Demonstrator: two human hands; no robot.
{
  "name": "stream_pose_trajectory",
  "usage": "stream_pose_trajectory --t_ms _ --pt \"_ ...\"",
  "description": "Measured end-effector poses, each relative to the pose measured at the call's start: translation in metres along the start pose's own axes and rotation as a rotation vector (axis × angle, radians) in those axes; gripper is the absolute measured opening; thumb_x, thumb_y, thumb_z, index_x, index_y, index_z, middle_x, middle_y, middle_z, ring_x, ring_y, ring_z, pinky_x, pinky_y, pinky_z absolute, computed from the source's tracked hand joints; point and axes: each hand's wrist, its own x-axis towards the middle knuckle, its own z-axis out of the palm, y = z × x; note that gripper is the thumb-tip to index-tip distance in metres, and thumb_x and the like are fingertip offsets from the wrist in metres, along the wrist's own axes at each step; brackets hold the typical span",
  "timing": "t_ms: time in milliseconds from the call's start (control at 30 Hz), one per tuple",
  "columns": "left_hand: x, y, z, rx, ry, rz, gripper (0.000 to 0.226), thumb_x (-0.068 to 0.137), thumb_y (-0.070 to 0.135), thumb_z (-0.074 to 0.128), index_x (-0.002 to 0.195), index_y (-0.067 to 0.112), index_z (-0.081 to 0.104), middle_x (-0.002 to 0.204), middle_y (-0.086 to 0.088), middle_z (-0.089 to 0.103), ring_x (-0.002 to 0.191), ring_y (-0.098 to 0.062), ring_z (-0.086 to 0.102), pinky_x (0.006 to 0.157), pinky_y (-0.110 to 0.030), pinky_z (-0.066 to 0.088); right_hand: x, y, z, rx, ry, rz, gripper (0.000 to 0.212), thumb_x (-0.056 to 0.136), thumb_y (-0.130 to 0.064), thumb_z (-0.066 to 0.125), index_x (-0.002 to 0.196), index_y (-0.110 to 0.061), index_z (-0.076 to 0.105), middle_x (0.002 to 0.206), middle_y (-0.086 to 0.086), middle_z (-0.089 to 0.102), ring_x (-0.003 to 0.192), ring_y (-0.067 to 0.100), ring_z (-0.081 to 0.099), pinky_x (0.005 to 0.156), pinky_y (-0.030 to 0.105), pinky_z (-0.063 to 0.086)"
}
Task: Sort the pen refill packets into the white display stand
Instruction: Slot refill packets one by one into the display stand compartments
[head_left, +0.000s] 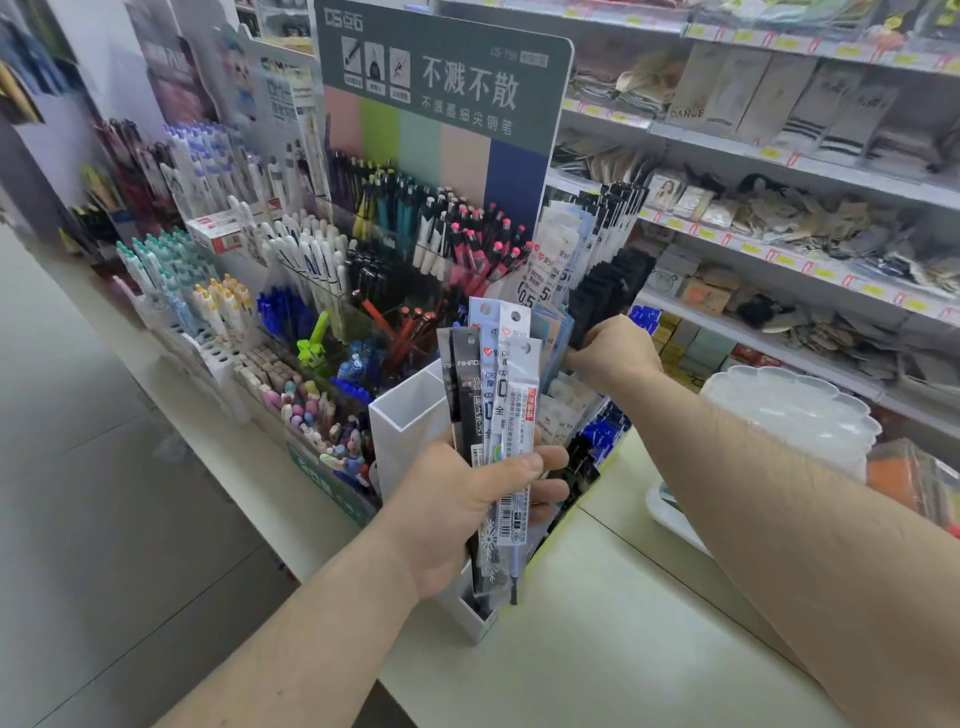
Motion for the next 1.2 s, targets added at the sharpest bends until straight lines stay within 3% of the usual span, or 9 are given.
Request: stream_pose_trajectory --t_ms 200,367,433,633,800,933,1033,1133,1200 --pt "-0.002 -0.007 0.003 -0.048 -0.026 -0.017 0.018 0.091 -0.005 0.058 0.104 0.006 0.064 0.085 -0.007 0.076 0.068 -0.018 0.071 0.061 -0.028 0.060 -0.058 0.007 -0.034 0.462 0.165 0.032 0.033 0.088 -0.040 0.069 0.071 -0.012 0.069 0.058 -0.005 0.057 0.060 0.014 0.052 0.055 0.026 0.040" --pt "0.001 -0.019 0.012 0.004 -0.041 -0.031 0.021 0.085 0.001 0.066 0.105 0.006 0.066 0.088 -0.013 0.073 0.069 -0.020 0.070 0.062 -0.032 0.060 -0.147 0.017 -0.034 0.853 -0.252 0.031 0.029 0.083 -0.042 0.074 0.080 -0.013 0.073 0.058 -0.010 0.052 0.047 0.003 0.042 0.049 0.019 0.032" --pt "0.002 -0.024 0.016 0.032 -0.074 -0.034 0.028 0.081 0.004 0.070 0.108 0.003 0.066 0.086 -0.015 0.070 0.067 -0.022 0.068 0.059 -0.031 0.058 -0.165 0.021 -0.028 0.869 -0.345 0.005 0.017 0.085 -0.022 0.075 0.075 -0.009 0.071 0.059 -0.003 0.054 0.046 0.008 0.045 0.042 0.018 0.034" --pt "0.002 -0.030 0.024 -0.016 -0.139 -0.087 0.024 0.088 -0.007 0.057 0.102 0.008 0.070 0.089 -0.018 0.072 0.074 -0.028 0.069 0.065 -0.036 0.060 -0.174 0.037 -0.022 0.969 -0.210 0.065 0.021 0.087 0.000 0.070 0.076 0.016 0.062 0.063 0.017 0.057 0.051 0.024 0.045 0.039 0.024 0.035" --pt "0.000 -0.035 0.025 0.021 -0.086 -0.090 0.029 0.094 -0.011 0.048 0.109 0.005 0.067 0.105 -0.021 0.074 0.087 -0.033 0.072 0.075 -0.040 0.060 -0.173 0.052 -0.023 0.983 0.025 0.151 0.019 0.087 -0.008 0.068 0.070 -0.001 0.064 0.066 0.013 0.058 0.052 0.022 0.047 0.052 0.029 0.040" --pt "-0.002 -0.038 0.024 0.057 -0.043 -0.098 0.025 0.093 -0.009 0.053 0.111 0.004 0.065 0.101 -0.018 0.075 0.082 -0.029 0.073 0.076 -0.044 0.060 -0.177 0.050 -0.030 1.065 0.007 0.163 0.020 0.095 -0.002 0.058 0.089 -0.017 0.069 0.077 0.009 0.074 0.050 0.018 0.046 0.043 0.024 0.037" --pt "-0.004 -0.041 0.026 0.107 -0.025 -0.076 0.021 0.092 -0.008 0.057 0.108 0.001 0.067 0.096 -0.019 0.075 0.079 -0.031 0.072 0.071 -0.043 0.060 -0.183 0.046 -0.029 0.995 -0.021 0.073 0.037 0.093 -0.001 0.064 0.075 -0.032 0.074 0.064 0.000 0.067 0.054 0.017 0.050 0.050 0.029 0.039" --pt "-0.006 -0.041 0.025 0.105 -0.060 -0.101 0.019 0.095 -0.004 0.056 0.102 0.006 0.070 0.095 -0.020 0.074 0.071 -0.029 0.071 0.062 -0.037 0.059 -0.184 0.044 -0.029 1.026 -0.155 0.047 0.019 0.092 -0.007 0.067 0.101 -0.023 0.071 0.074 0.007 0.059 0.051 0.014 0.054 0.048 0.026 0.044" --pt "-0.005 -0.040 0.021 0.088 -0.075 -0.112 0.019 0.096 -0.001 0.055 0.104 0.008 0.070 0.096 -0.019 0.073 0.070 -0.028 0.071 0.060 -0.035 0.058 -0.183 0.047 -0.031 1.097 -0.237 0.079 0.030 0.093 -0.002 0.064 0.123 -0.003 0.062 0.091 0.014 0.058 0.056 0.016 0.057 0.052 0.024 0.049"
